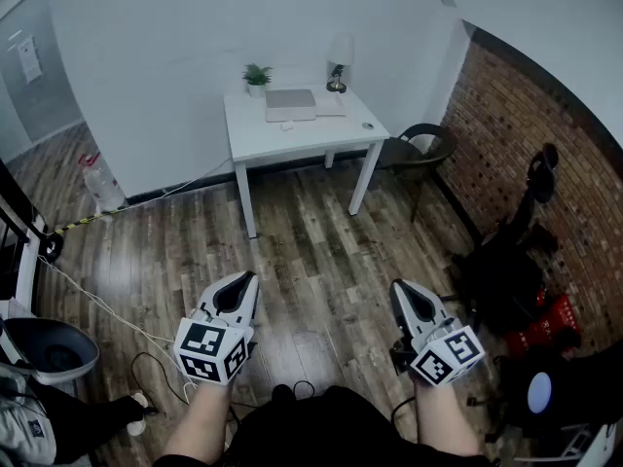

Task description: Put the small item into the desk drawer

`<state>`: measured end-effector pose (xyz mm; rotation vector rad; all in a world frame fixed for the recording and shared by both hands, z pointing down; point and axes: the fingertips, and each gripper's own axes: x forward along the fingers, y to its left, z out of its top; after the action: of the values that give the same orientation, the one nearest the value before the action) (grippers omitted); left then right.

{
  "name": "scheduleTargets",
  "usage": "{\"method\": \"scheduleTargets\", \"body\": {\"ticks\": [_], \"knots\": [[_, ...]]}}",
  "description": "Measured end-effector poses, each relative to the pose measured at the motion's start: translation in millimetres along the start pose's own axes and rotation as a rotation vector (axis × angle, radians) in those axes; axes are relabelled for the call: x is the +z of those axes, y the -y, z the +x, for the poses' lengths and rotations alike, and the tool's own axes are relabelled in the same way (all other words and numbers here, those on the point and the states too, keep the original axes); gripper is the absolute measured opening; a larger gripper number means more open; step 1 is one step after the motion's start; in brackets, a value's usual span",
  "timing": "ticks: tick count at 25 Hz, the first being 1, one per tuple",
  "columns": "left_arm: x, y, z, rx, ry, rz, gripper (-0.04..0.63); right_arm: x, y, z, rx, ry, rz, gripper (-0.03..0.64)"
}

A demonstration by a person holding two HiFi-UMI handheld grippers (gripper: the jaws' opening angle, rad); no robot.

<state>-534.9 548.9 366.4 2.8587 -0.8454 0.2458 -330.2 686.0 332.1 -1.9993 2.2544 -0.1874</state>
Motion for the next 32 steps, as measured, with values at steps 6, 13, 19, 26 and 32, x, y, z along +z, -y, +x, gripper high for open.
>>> {"method": "scheduleTargets", "body": {"ticks": [6,13,19,26,32], "knots": [[-1,-14,8,0.009,0.009,-0.006,0.025,4,4,18,-0.002,-0.004,-0.025,-0.003],[-6,-26,10,0.001,-0.002,-0.024,0.025,-2,-2,36,0.003,-0.027,-0.023,-0.003],[-13,-37,2,-0.004,-0.017,-0.011,0.025,-21,-21,51,0.058,-0.052,0.014,-0.003],[-28,-66,8,0.038,-0.054,-0.046,0.025,-34,-16,77,0.085,-0.08,0.05,-0.002],[-34,-84,47,0.064,-0.101,-0.05,0.025,-51,26,117,0.102,-0.1,0.104,-0.003]]}}
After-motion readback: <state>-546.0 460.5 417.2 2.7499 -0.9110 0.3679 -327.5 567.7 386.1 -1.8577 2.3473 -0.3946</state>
